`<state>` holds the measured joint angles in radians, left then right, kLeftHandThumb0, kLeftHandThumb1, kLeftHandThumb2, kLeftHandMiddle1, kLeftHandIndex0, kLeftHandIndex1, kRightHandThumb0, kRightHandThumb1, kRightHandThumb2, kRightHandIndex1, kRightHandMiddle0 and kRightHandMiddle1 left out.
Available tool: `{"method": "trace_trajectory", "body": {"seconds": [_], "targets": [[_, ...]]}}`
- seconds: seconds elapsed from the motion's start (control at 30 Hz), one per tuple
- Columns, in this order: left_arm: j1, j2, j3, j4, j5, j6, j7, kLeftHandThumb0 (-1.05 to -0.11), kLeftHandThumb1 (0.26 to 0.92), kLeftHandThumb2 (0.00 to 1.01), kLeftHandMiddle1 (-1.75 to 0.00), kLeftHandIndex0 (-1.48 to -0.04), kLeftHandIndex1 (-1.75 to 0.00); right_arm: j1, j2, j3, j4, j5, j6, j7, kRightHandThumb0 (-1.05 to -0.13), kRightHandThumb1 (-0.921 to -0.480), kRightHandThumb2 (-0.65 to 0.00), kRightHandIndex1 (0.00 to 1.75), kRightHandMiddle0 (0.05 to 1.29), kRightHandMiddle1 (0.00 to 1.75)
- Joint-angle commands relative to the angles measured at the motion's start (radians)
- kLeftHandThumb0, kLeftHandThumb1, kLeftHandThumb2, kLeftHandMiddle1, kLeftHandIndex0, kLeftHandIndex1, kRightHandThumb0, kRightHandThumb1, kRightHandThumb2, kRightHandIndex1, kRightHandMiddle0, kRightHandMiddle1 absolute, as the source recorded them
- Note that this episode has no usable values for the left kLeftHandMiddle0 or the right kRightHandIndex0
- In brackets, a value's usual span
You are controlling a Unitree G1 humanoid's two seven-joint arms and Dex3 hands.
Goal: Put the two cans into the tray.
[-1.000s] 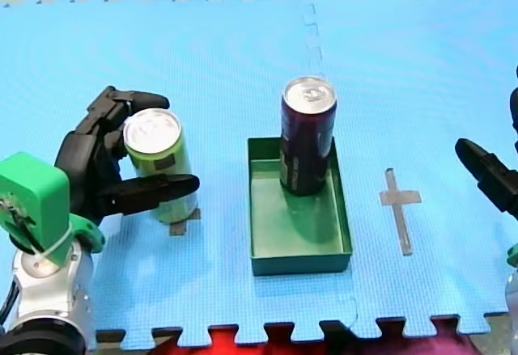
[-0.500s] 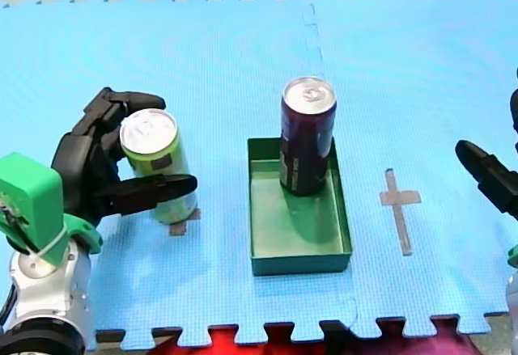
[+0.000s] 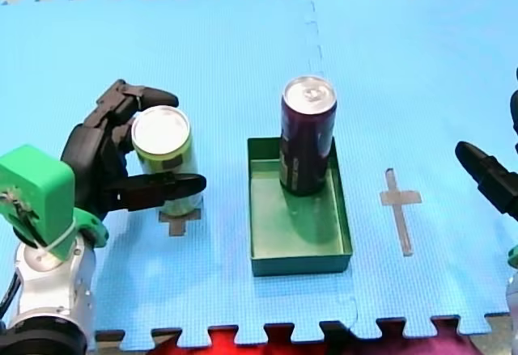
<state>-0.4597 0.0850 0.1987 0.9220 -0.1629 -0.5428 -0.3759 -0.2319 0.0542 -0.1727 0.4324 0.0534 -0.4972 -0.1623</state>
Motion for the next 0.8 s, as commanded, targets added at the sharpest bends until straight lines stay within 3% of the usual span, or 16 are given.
{"method": "trace_trajectory", "body": {"seconds": [0.0, 0.17, 0.77], "targets": [[0.072, 0.000, -0.052, -0.277, -0.006, 0.129, -0.006, -0.225, 0.734, 0.10, -1.75, -0.53, -1.75, 0.000, -0.005, -0.002, -0.005, -0.003, -0.001, -0.003, -0.269, -0.719, -0.001, 0.00, 0.61, 0.00], [0.109, 0.000, -0.079, -0.397, 0.015, 0.190, 0.011, -0.230, 0.725, 0.11, -1.75, -0.53, -1.75, 0.001, 0.000, 0.001, -0.007, -0.003, -0.001, -0.005, -0.263, -0.720, -0.001, 0.00, 0.61, 0.00], [0.140, 0.003, -0.095, -0.522, 0.026, 0.325, 0.045, -0.237, 0.701, 0.12, -1.75, -0.53, -1.75, 0.005, 0.004, 0.002, -0.017, -0.005, 0.006, -0.005, -0.254, -0.722, -0.001, 0.00, 0.62, 0.00]]}}
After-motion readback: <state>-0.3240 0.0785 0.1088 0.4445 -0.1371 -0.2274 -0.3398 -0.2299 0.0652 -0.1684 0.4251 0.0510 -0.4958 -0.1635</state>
